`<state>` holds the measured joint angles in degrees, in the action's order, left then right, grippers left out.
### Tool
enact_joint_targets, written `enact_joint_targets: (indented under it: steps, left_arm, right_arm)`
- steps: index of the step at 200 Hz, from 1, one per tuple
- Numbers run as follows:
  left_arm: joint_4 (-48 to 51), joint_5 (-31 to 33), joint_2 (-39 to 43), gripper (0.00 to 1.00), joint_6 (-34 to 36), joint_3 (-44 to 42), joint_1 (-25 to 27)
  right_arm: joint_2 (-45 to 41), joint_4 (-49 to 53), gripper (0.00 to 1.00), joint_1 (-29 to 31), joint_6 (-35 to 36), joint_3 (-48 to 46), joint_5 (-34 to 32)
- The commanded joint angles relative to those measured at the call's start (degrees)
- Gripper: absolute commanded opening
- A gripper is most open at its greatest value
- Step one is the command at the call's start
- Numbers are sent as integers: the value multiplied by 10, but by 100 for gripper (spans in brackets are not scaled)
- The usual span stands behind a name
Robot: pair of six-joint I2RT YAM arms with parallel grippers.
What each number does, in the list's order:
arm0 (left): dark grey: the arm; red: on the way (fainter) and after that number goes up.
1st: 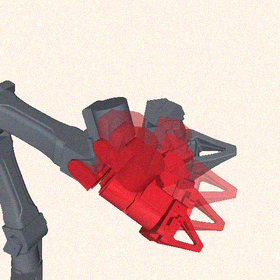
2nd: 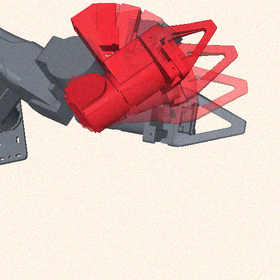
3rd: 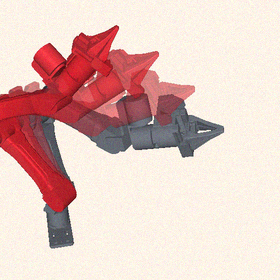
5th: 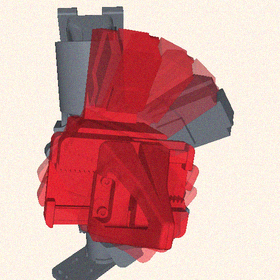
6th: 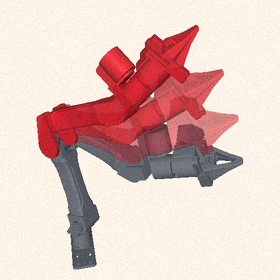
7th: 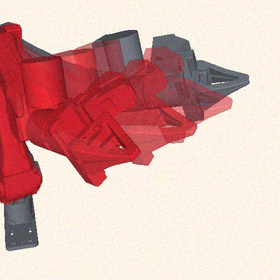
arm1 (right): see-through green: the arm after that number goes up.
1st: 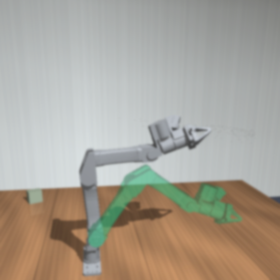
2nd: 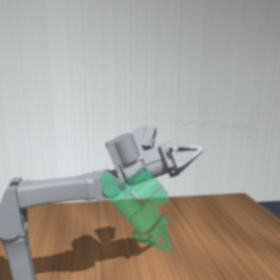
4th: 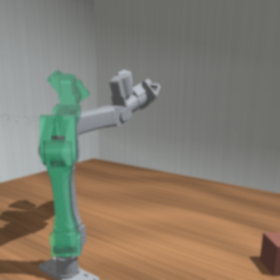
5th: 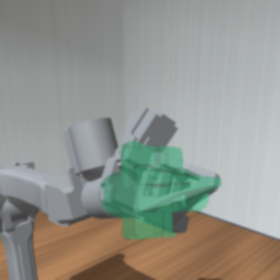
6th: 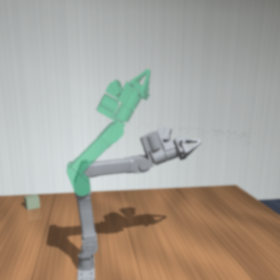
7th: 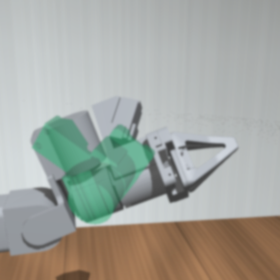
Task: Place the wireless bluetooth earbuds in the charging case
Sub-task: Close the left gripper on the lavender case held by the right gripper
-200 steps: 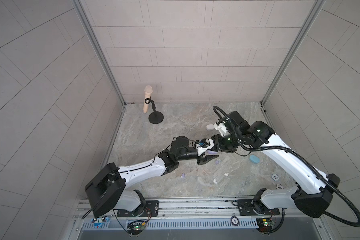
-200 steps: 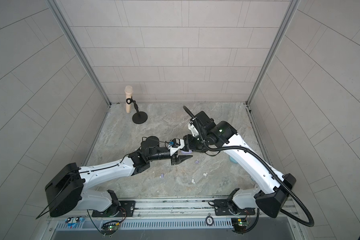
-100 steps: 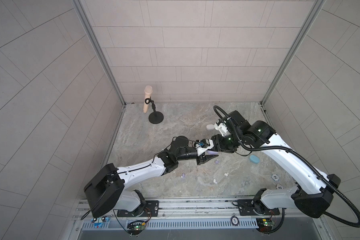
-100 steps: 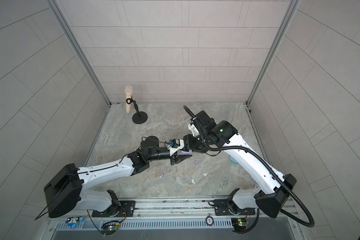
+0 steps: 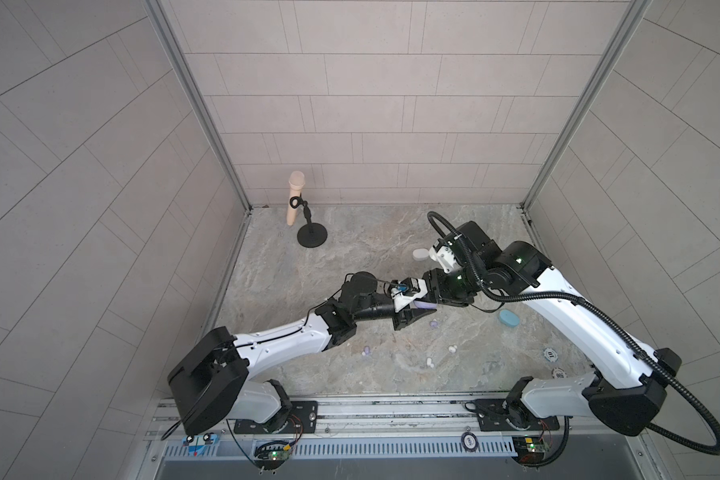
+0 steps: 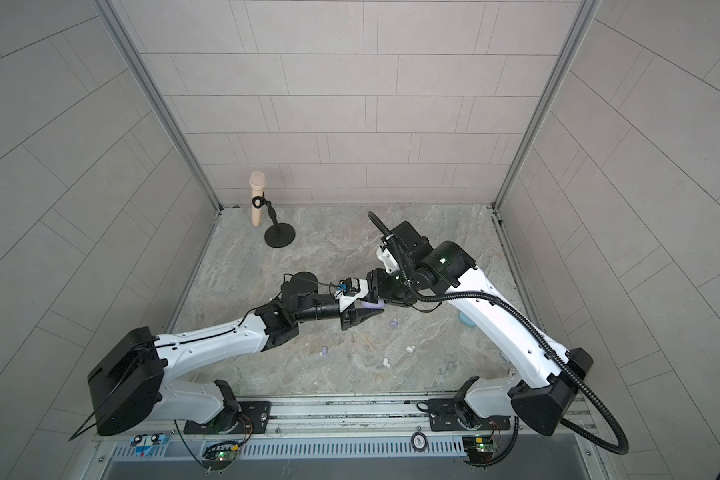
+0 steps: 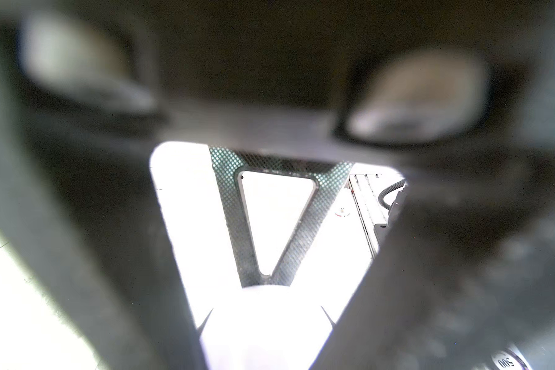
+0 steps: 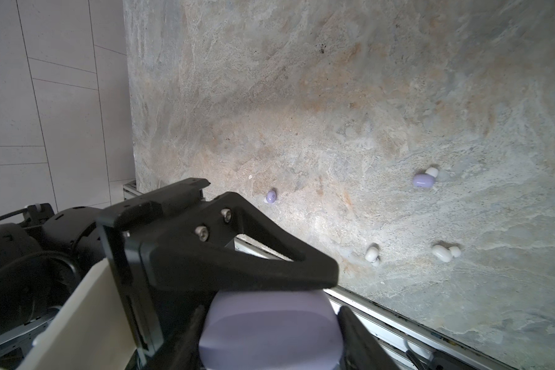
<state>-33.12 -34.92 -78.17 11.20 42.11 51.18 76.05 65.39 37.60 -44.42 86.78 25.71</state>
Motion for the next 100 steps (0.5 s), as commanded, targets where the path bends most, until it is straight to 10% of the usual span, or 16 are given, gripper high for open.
enact_joint_targets:
  steps: [1, 100]
  left_arm:
    - [40, -21, 1, 29, -7, 9, 7]
    - [36, -24, 11, 12, -18, 0, 7]
  right_arm:
    - [-13, -48, 50, 7, -7, 19, 17]
    - [-34, -48, 75, 6, -9, 18, -3]
